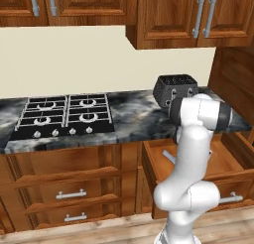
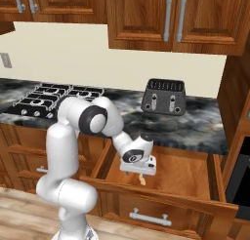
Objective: Pick up the knife from the drawer and place it on the cutting board. Then place the meat from the plate to the cutting board.
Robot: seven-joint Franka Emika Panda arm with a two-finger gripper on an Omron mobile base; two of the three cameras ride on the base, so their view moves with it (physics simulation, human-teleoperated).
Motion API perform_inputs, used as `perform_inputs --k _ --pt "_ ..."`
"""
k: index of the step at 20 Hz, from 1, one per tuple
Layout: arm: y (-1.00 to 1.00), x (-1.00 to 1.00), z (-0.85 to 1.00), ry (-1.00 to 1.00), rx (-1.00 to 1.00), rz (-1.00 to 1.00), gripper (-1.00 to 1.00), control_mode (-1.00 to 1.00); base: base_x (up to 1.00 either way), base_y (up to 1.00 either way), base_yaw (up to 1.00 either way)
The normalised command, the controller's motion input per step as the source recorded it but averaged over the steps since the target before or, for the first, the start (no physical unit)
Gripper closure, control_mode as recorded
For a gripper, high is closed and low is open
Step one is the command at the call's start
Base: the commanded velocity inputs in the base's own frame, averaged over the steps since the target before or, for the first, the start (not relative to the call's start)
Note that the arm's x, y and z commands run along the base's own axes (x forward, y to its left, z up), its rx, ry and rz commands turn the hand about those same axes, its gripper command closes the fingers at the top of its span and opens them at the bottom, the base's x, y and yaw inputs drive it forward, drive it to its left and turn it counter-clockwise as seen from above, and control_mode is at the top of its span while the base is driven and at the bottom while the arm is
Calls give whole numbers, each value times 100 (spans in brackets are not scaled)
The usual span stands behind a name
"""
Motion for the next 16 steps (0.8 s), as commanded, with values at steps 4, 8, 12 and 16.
perform_inputs --k 4,8,12,16 --pt "0 21 -11 0 0 0 -100 -100 0 0 0" --pt "0 22 -19 0 0 0 -100 -100 0 0 0" --pt "-5 18 -16 0 0 0 -100 -100 0 0 0" --pt "-11 15 -15 0 0 0 -100 -100 0 0 0"
